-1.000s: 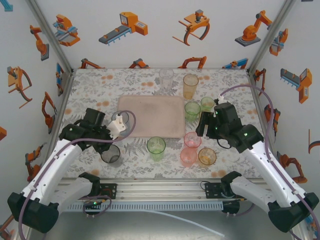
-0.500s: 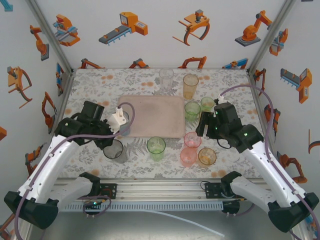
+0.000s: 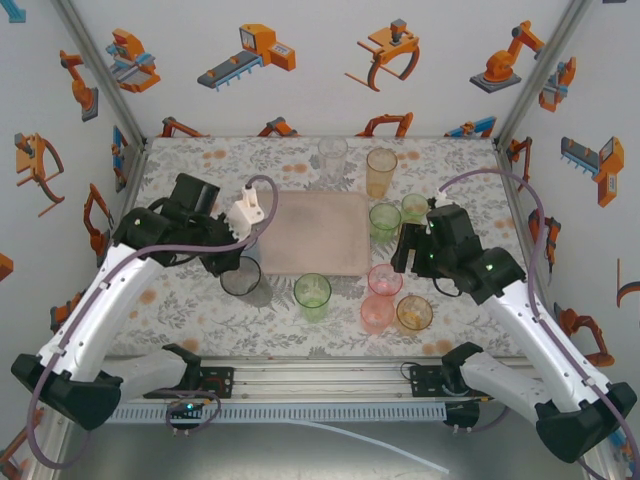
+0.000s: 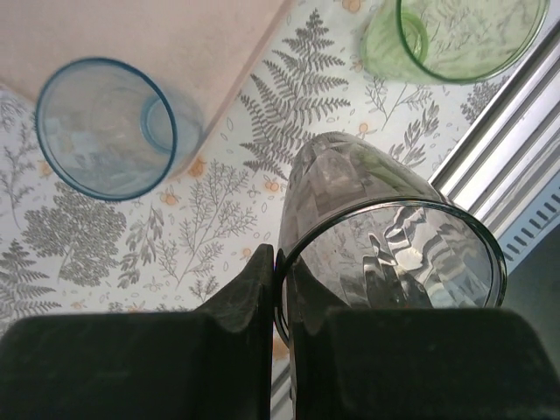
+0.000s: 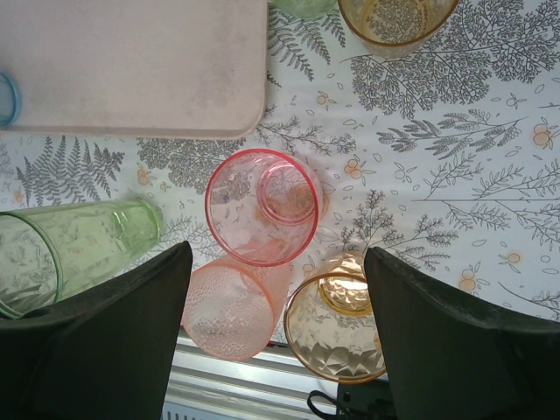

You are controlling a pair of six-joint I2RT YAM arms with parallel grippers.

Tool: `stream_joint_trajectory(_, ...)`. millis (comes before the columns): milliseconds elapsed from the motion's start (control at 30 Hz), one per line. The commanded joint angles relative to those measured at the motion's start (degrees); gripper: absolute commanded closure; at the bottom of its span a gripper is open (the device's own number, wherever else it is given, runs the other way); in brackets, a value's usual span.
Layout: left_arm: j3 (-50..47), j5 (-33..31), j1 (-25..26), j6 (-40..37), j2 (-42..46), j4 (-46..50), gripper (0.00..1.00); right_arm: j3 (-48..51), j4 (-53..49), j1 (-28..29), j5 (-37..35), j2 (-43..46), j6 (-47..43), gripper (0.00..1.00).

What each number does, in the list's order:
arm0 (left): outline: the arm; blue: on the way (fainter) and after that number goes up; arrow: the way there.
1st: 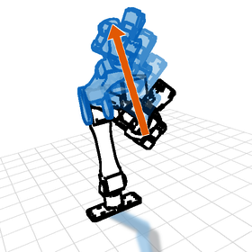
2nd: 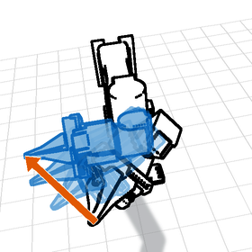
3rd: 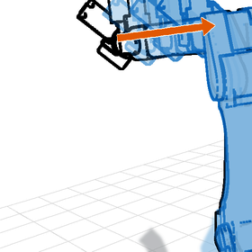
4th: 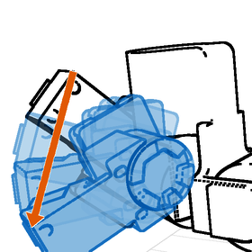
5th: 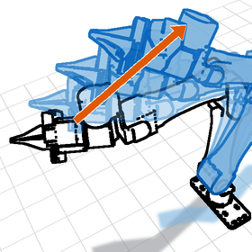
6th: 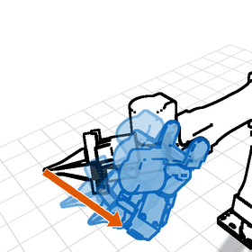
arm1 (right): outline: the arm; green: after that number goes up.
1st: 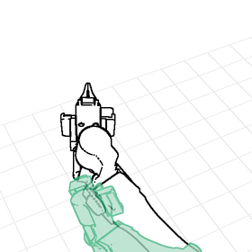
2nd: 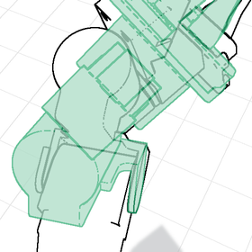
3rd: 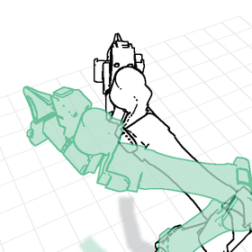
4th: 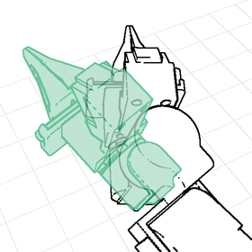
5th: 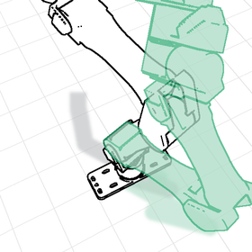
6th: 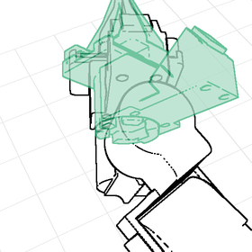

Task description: Place the glasses into the tray

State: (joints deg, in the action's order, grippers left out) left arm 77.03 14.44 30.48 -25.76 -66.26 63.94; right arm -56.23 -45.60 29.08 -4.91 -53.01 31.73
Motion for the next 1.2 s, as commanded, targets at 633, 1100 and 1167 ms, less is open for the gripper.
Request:
stream_joint_trajectory(633,25.2,-9.7,1.5,4.9,-20.1,-13.9,0.99,-4.9,-2.2,0.4,-0.4,-2.6,1.1,0.28)
stream_joint_trajectory(1100,28.4,-8.8,-9.8,8.4,-29.1,-16.1,0.99,-4.3,-0.6,0.4,0.5,-4.9,0.8,0.28)
stream_joint_trajectory(1167,28.1,-9.5,-10.7,8.3,-30.2,-16.4,0.99,-4.4,-0.2,0.4,0.8,-5.4,0.8,0.28)
